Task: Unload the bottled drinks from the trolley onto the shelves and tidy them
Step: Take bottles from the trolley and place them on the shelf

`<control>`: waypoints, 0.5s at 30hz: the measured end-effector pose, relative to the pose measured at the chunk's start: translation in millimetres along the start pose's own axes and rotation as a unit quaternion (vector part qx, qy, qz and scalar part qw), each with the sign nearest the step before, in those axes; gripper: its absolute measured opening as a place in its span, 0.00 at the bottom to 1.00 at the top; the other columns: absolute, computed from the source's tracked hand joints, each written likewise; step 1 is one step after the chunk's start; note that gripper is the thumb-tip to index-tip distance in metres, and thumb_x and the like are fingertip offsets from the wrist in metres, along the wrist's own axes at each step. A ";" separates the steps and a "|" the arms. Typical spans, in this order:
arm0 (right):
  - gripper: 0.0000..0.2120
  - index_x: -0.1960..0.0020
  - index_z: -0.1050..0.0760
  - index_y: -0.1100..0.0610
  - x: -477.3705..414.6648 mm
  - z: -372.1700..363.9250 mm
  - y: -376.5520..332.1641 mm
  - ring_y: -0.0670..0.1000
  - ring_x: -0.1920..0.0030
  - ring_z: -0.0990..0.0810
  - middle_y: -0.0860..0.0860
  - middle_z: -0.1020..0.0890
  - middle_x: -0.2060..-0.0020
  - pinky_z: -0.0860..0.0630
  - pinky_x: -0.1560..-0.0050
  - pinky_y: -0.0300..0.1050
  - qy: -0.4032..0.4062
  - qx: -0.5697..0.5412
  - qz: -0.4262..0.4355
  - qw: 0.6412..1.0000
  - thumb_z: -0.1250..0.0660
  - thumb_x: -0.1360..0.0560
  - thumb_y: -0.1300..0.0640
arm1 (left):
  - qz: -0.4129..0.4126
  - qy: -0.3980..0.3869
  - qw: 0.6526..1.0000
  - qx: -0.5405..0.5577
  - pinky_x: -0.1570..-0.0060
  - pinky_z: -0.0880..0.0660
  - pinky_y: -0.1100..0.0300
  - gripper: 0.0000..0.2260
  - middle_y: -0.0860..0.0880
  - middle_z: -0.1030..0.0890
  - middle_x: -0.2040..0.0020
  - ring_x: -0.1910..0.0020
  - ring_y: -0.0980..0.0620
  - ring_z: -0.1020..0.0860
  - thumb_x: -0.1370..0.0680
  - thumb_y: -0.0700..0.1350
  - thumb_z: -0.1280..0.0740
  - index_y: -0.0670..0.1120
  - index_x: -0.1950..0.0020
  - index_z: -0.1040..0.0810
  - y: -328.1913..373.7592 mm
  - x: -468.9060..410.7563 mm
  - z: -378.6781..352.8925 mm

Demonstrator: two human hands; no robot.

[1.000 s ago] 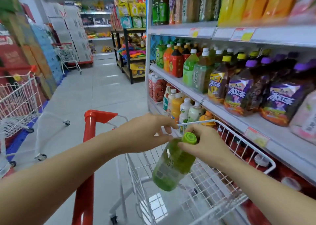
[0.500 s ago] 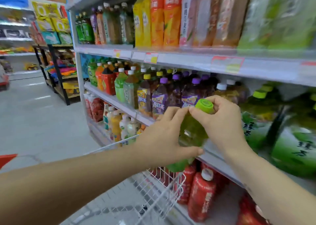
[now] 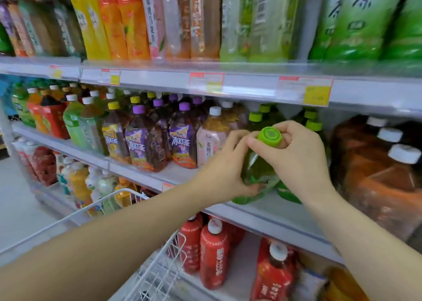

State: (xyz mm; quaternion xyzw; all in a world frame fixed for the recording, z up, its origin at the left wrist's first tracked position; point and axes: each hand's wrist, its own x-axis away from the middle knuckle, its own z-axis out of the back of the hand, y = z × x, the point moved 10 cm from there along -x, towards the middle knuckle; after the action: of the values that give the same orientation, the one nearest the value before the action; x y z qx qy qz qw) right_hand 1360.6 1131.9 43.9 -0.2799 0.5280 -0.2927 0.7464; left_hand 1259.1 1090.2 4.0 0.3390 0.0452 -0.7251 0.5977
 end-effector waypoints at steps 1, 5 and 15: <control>0.12 0.60 0.25 0.51 0.4 4.6 4.2 0.42 0.67 0.21 0.45 0.19 0.68 0.25 0.64 0.37 -0.002 0.004 -0.005 1.000 0.24 0.36 0.50 | -0.007 -0.003 1.000 0.013 0.43 0.27 0.51 0.42 0.48 0.39 0.32 0.37 0.49 0.31 0.34 0.50 0.24 0.47 0.26 0.43 1.4 -3.9 -6.4; 0.12 0.60 0.26 0.51 -0.1 19.5 18.1 0.38 0.73 0.27 0.37 0.24 0.76 0.33 0.70 0.28 -0.013 0.051 -0.012 0.999 0.25 0.36 0.49 | -0.027 -0.025 0.997 0.063 0.41 0.28 0.49 0.42 0.47 0.37 0.33 0.36 0.49 0.31 0.34 0.46 0.23 0.46 0.26 0.43 4.0 -19.0 -31.7; 0.13 0.54 0.24 0.51 -7.8 12.9 45.6 0.42 0.76 0.31 0.47 0.28 0.77 0.34 0.70 0.35 -0.058 0.100 -0.033 0.993 0.27 0.32 0.46 | -0.023 -0.040 0.996 0.076 0.42 0.43 0.81 0.38 0.52 0.39 0.39 0.42 0.60 0.37 0.31 0.51 0.25 0.62 0.31 0.47 -26.6 -22.3 -44.7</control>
State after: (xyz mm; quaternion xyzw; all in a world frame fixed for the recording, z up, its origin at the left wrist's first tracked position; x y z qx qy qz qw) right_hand 1377.2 1169.6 19.3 -0.2377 0.4419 -0.3521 0.7901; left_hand 1256.0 1137.4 -27.1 0.3532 -0.0262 -0.7531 0.5545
